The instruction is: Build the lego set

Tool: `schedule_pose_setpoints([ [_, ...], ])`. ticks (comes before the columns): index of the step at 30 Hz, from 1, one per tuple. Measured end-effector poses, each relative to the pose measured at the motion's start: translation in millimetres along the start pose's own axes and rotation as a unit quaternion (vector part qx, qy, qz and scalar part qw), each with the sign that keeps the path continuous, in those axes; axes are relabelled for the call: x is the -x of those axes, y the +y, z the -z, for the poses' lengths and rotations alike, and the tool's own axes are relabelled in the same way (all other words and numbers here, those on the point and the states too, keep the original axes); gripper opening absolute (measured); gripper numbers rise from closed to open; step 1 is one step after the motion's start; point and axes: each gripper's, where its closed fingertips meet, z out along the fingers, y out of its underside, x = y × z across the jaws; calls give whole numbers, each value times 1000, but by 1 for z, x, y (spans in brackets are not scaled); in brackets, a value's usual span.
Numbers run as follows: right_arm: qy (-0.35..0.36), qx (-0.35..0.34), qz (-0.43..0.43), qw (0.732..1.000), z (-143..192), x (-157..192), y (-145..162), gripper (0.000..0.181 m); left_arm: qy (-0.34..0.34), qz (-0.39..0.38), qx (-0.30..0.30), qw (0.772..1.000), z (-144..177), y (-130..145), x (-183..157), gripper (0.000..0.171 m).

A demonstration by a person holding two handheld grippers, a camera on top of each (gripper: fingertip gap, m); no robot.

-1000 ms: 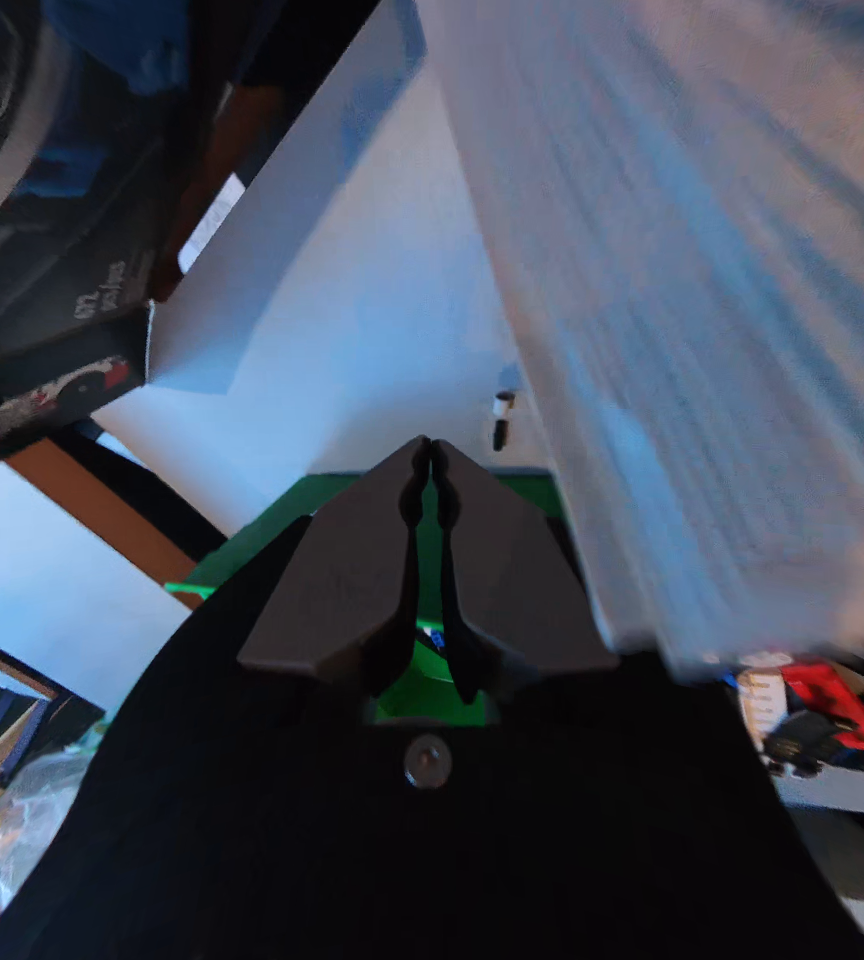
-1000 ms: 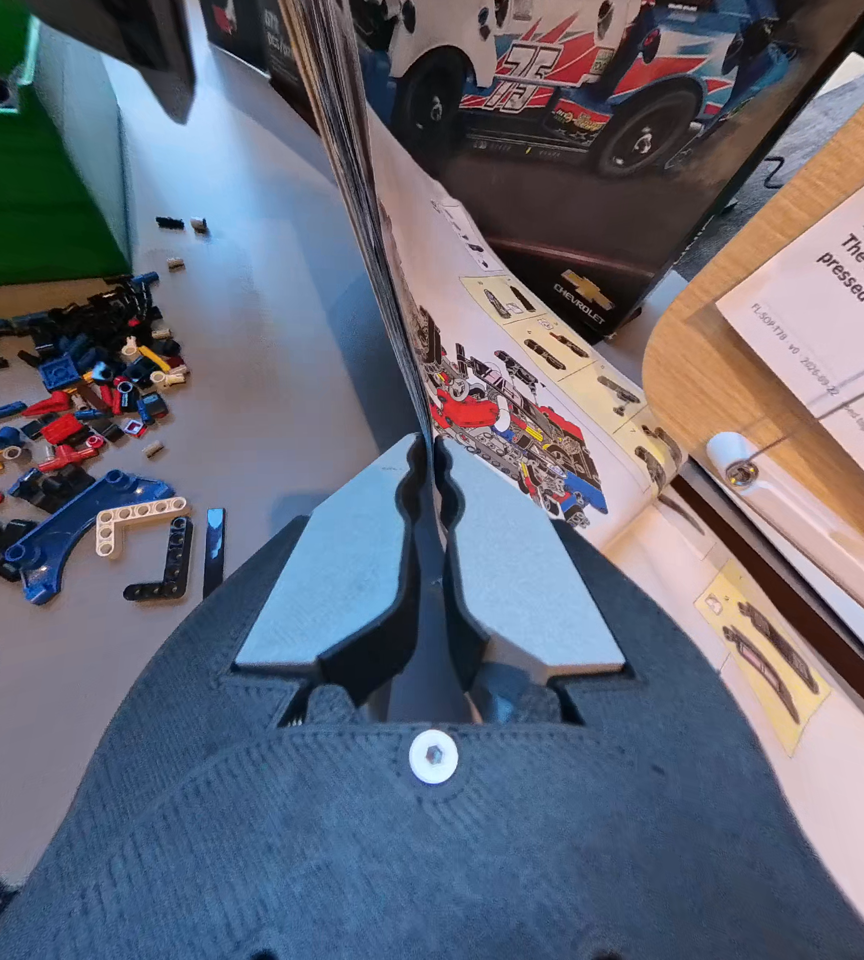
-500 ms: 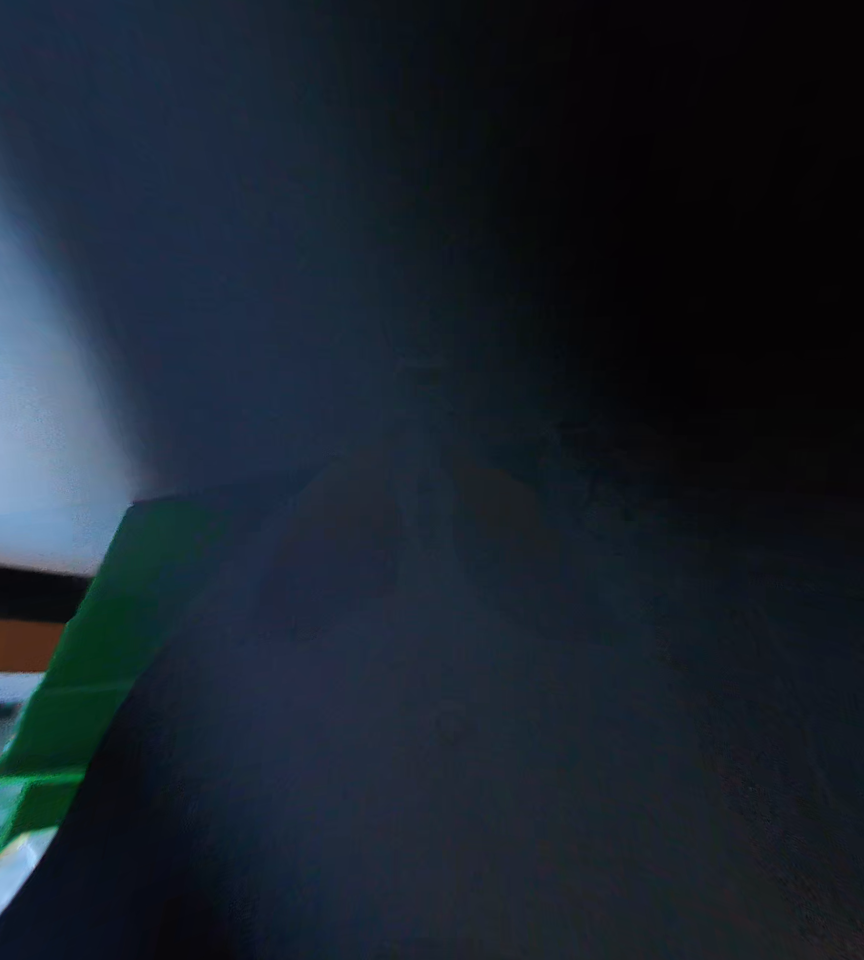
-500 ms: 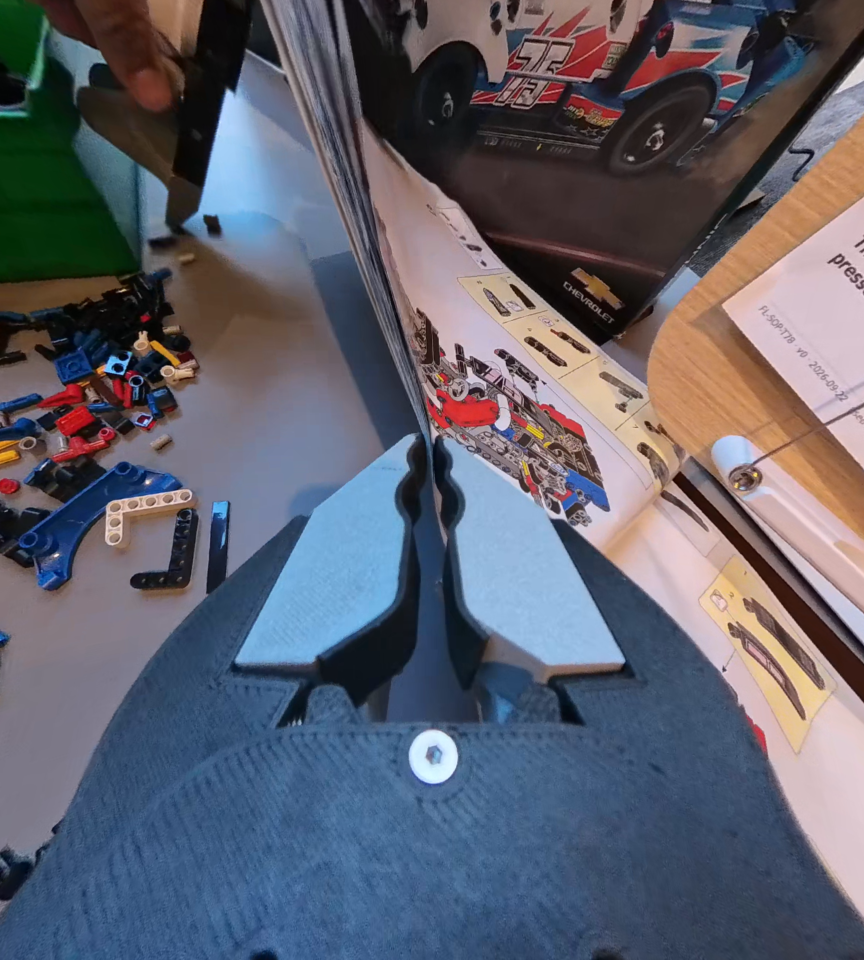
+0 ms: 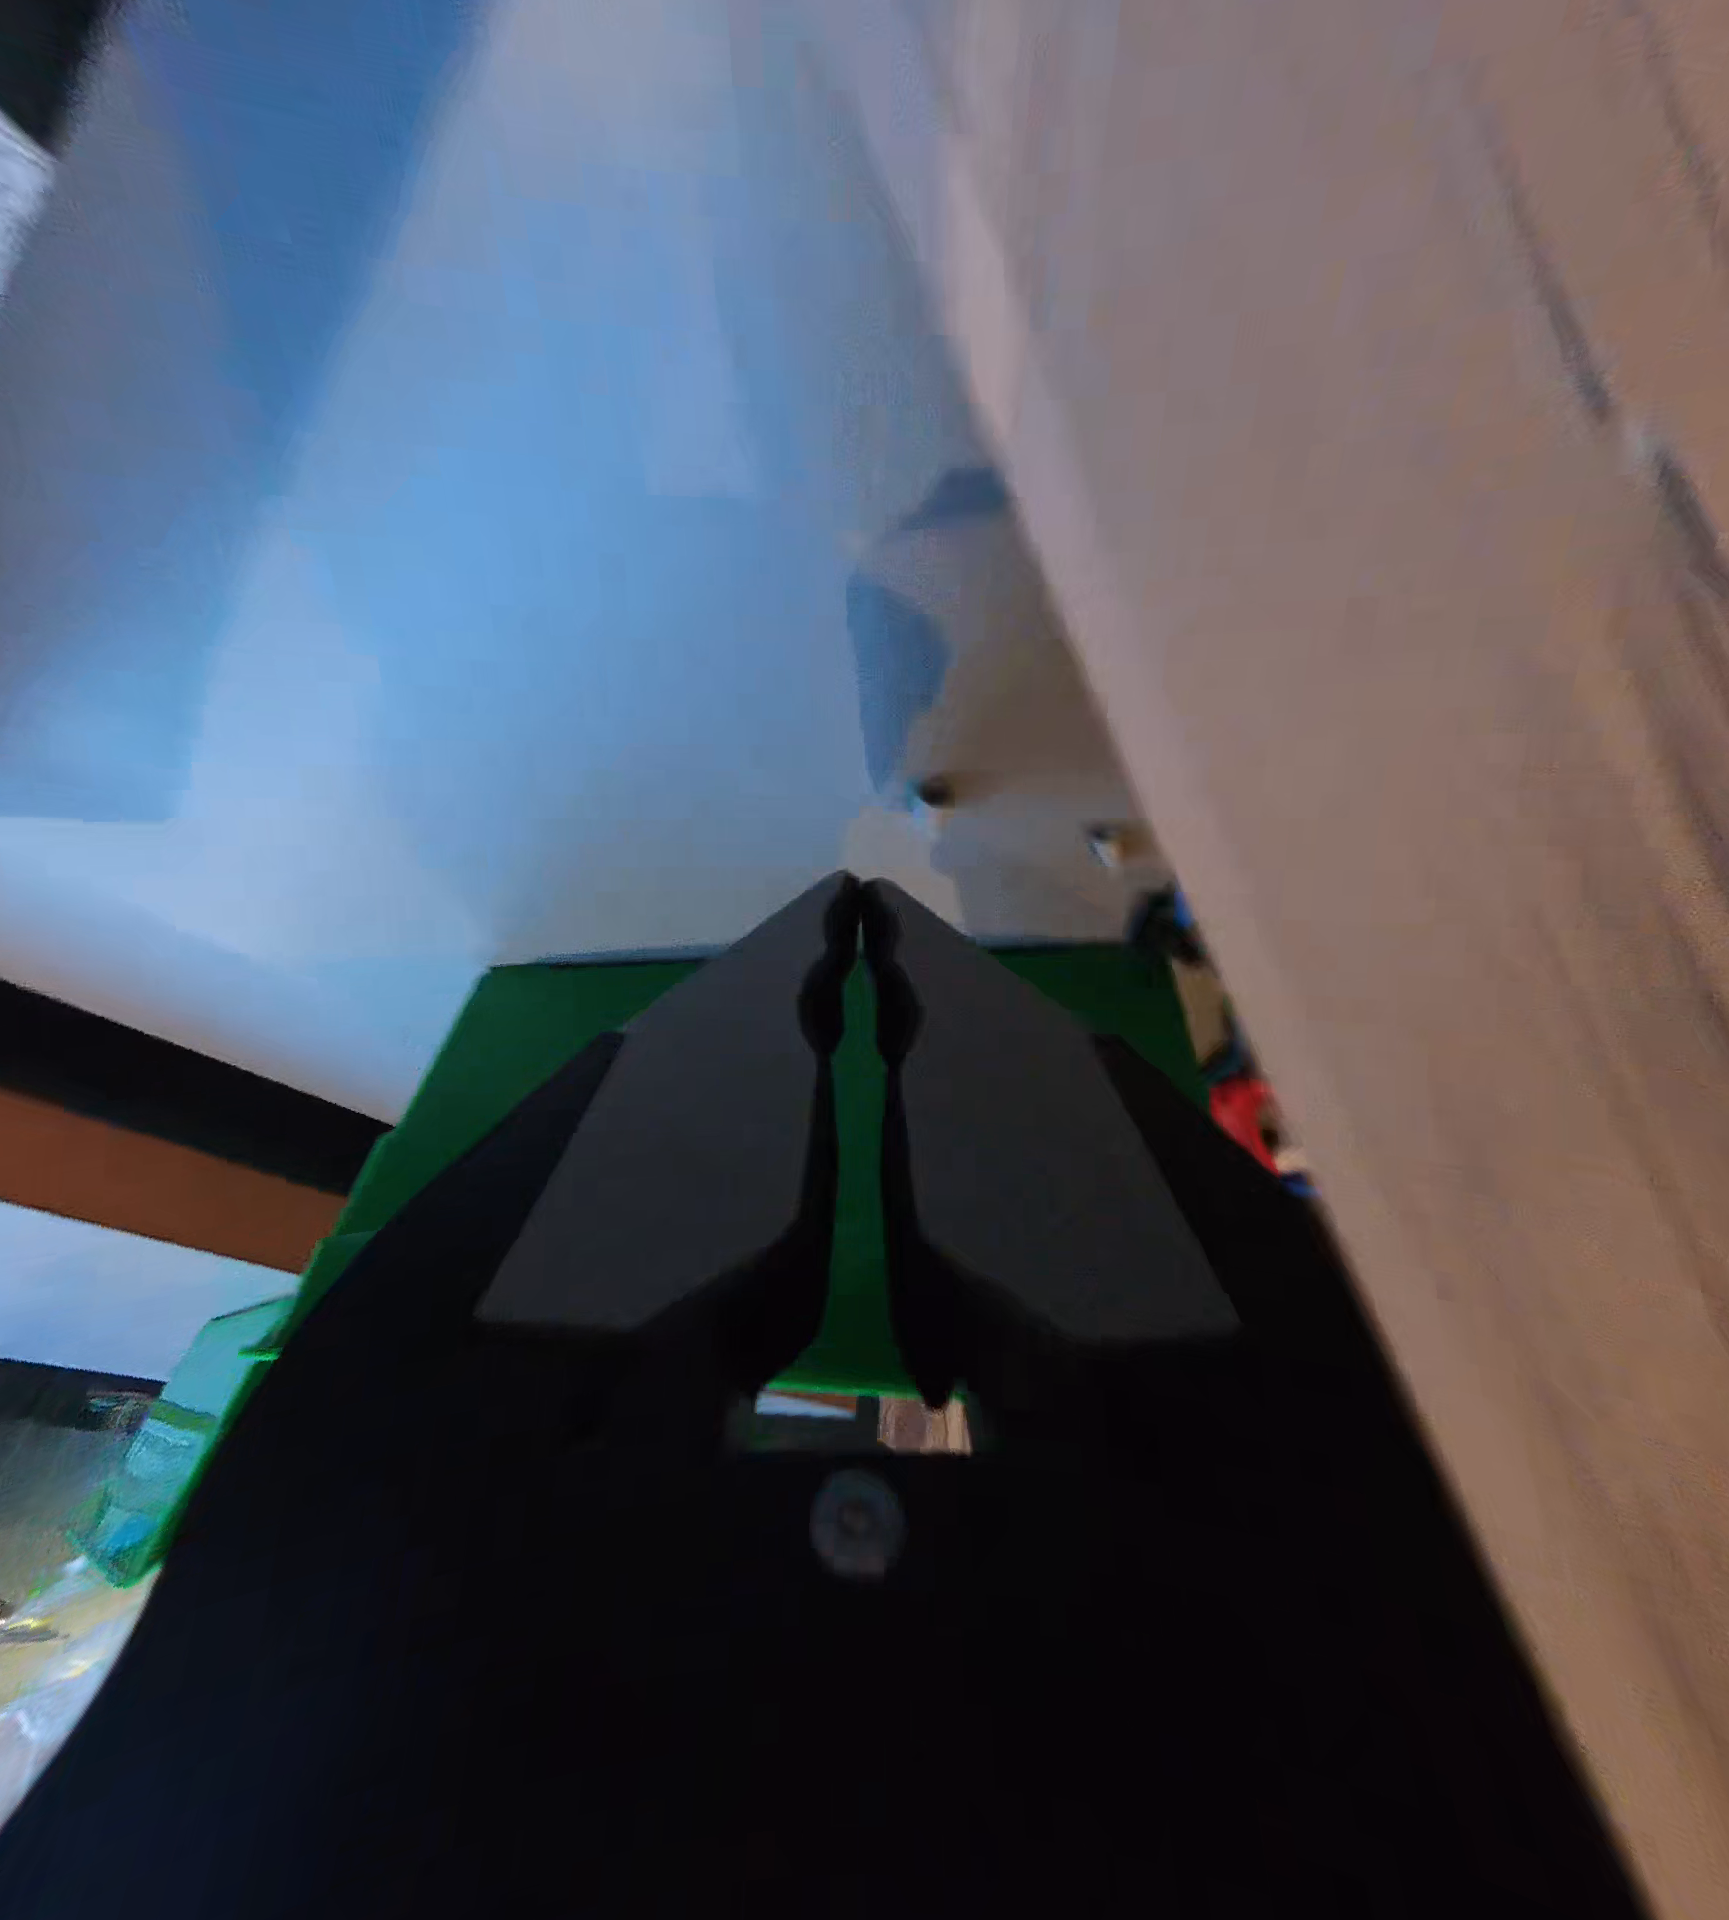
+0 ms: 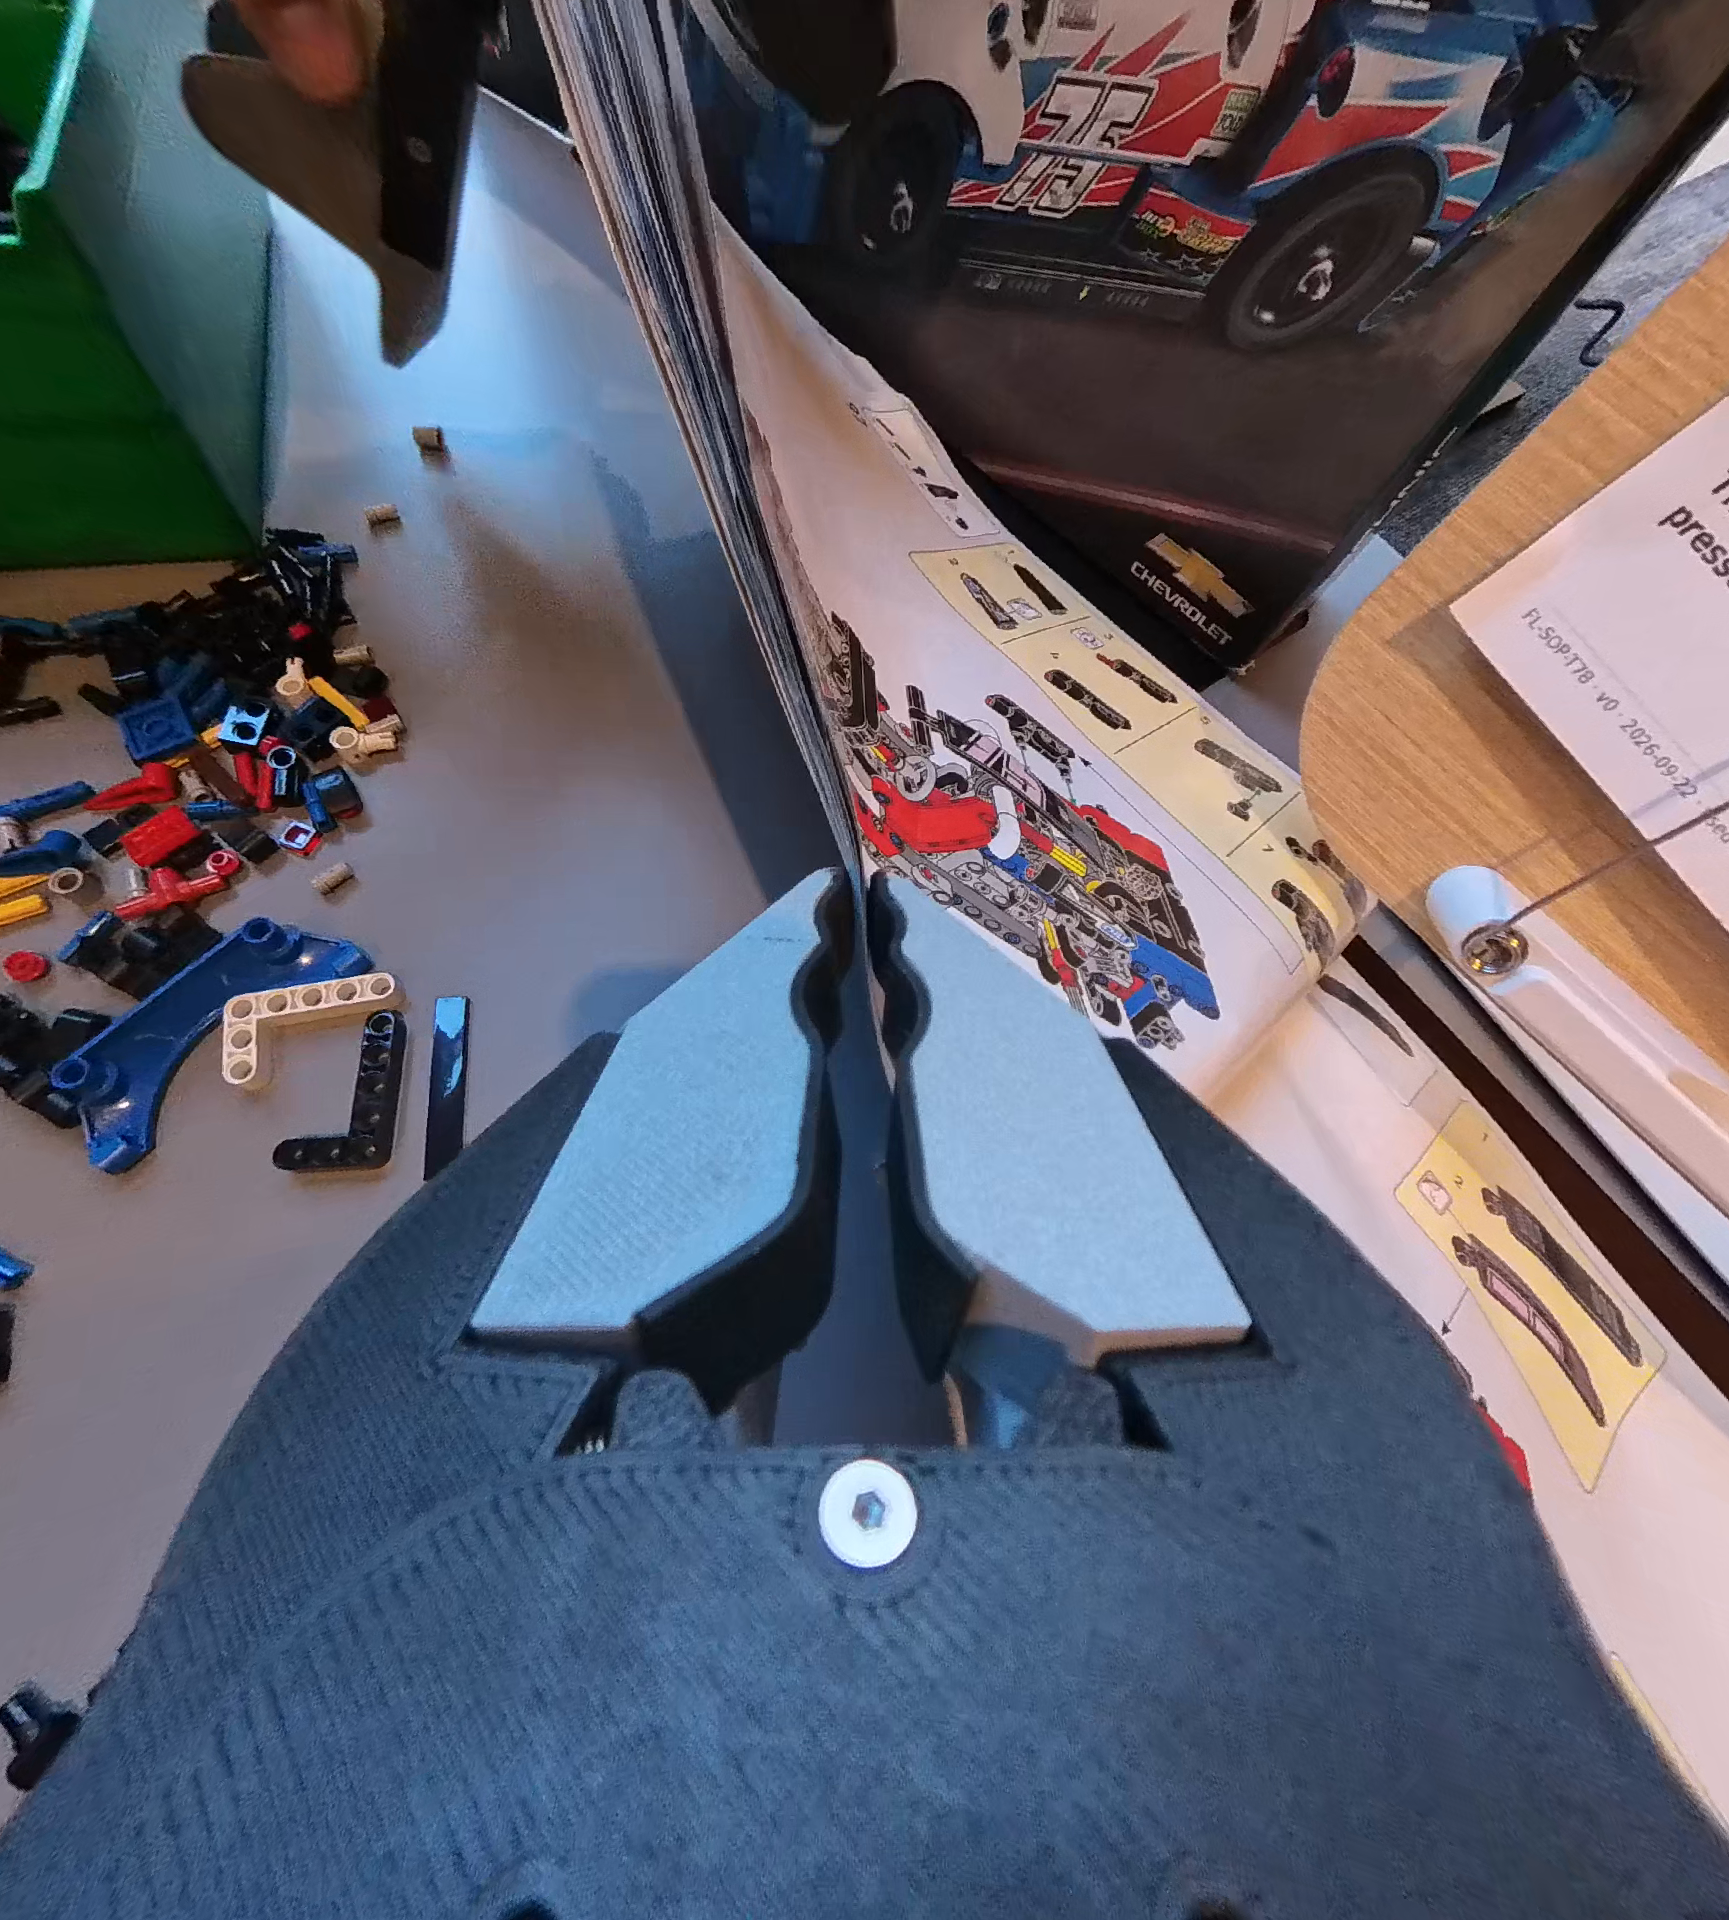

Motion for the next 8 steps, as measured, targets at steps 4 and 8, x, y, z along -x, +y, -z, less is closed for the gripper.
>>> schedule_pose_setpoints([
  [4, 1, -1, 1, 1000, 0, 0, 0, 0, 2, 9, -18, 1000, -6, -9, 2, 0],
  [8, 1, -6, -4, 1000, 1, -1, -2, 0, 5, -1, -3, 1000, -13, -8, -2, 2],
])
